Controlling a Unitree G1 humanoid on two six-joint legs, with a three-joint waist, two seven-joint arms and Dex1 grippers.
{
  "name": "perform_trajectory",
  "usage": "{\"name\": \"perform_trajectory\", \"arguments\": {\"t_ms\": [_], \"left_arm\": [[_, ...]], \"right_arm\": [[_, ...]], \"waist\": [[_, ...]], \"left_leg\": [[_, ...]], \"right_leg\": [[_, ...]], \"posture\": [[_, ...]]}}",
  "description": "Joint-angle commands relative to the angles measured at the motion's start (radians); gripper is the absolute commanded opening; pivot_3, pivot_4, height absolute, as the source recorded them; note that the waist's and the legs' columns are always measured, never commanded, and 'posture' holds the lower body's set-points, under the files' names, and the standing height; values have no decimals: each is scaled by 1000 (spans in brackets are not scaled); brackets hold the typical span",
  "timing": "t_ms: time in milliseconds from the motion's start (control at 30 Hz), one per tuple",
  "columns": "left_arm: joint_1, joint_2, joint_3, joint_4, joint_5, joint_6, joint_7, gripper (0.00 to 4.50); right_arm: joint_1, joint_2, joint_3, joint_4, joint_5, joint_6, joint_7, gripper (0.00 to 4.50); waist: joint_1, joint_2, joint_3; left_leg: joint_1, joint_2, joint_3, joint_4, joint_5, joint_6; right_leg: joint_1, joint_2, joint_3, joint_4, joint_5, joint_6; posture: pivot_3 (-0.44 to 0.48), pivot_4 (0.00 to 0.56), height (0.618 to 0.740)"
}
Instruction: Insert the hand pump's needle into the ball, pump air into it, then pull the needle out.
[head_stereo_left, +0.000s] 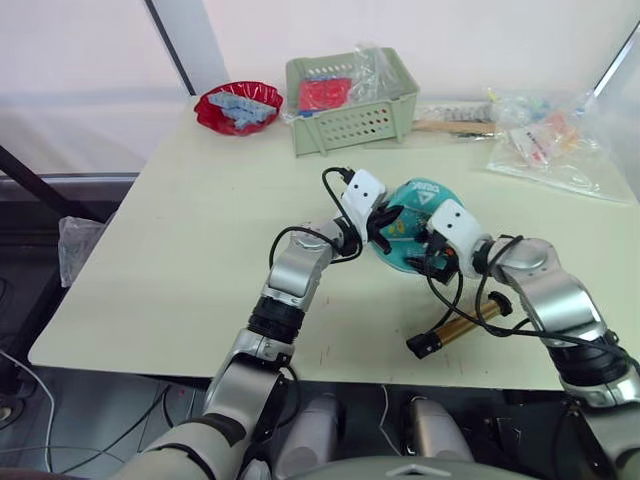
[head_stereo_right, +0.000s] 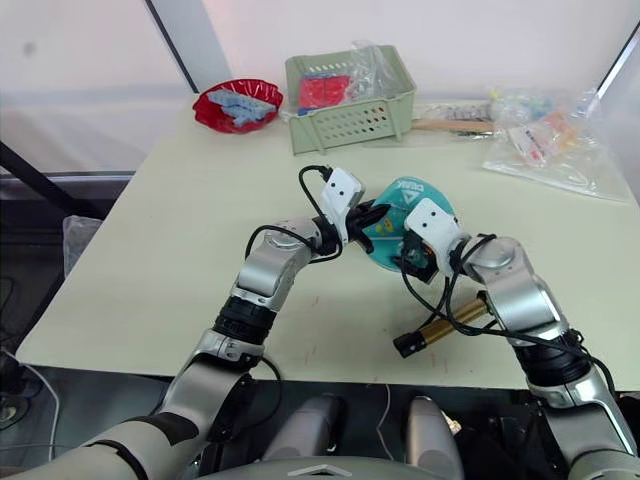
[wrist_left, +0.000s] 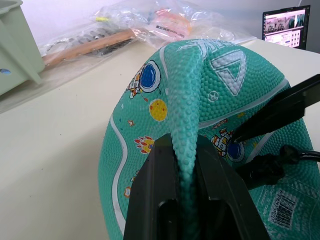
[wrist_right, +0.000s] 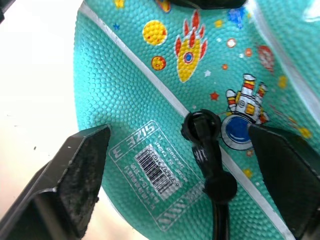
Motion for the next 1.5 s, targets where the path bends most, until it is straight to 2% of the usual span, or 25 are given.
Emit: {"name": "perform_trajectory", "arguments": {"t_ms": [33, 300, 533, 600, 700, 900, 1267, 1367, 1433, 1467, 1500], "left_arm": [[32, 6, -25, 48, 16, 33, 3, 0], [30, 8, -28, 51, 13, 32, 2, 0], [28, 13, -31, 48, 11, 38, -5, 0], [25, 14, -31, 46, 10, 41, -5, 0], [20, 12, -32, 43, 9, 44, -4, 0], [22, 11, -37, 30, 7, 51, -7, 0], [20, 16, -40, 6, -4, 61, -25, 0], [19, 16, -34, -5, -10, 63, -26, 1190], [17, 15, -26, -12, -14, 62, -24, 2464], [16, 14, -23, -16, -16, 59, -23, 2658], [15, 13, -19, -21, -19, 57, -22, 3175]], "right_arm": [[21, -20, -78, -103, 52, -31, 3, 4374], [150, -53, -209, -232, 177, -69, 18, 4374], [342, -15, -400, -277, 305, -186, 2, 4374], [400, 18, -474, -271, 348, -288, 18, 4374], [500, -19, -551, -237, 428, -316, 110, 4374], [613, -46, -695, -150, 544, -434, 238, 4374], [742, -63, -834, 42, 613, -725, 450, 4374], [753, -62, -839, 62, 629, -754, 465, 4500], [763, -61, -838, 71, 632, -771, 467, 4500], [768, -61, -838, 78, 631, -780, 468, 4500], [773, -61, -839, 87, 628, -792, 470, 4500]], "waist": [[0, 0, 0], [0, 0, 1], [0, 0, 1], [0, 0, 1], [1, 0, 1], [1, 0, 1], [-1, 0, 1], [-1, 1, 2], [0, 1, 2], [0, 1, 2], [0, 1, 2]], "left_leg": [[0, 0, 0, 0, 0, 0], [-1, -1, -1, 0, 0, 0], [-2, -1, -2, 0, 0, 0], [-2, -1, -2, 0, 0, 0], [-2, -1, -3, 0, 0, 0], [0, -1, -1, 0, 0, 1], [2, -1, 1, 0, 0, 2], [2, -1, 1, 0, 0, 2], [2, -1, 1, 0, 0, 2], [2, -1, 1, 0, 0, 2], [2, -1, 1, 0, 0, 2]], "right_leg": [[0, 0, 0, 0, 0, 0], [0, 0, -1, -2, 0, 0], [1, 0, -2, -3, 0, 0], [1, 0, -2, -3, 0, 0], [1, 0, -3, -3, 0, 0], [1, 0, -1, -2, 0, 0], [4, 0, 1, -3, 0, 0], [4, 0, 1, -3, 0, 0], [4, 0, 1, -3, 0, 0], [4, 0, 1, -3, 0, 0], [4, 0, 1, -3, 0, 0]], "posture": [[0, 150, 737], [0, 150, 737], [0, 150, 737], [0, 150, 737], [0, 150, 737], [0, 150, 737], [0, 150, 737], [0, 150, 737], [0, 150, 737], [0, 150, 737], [0, 150, 737]]}}
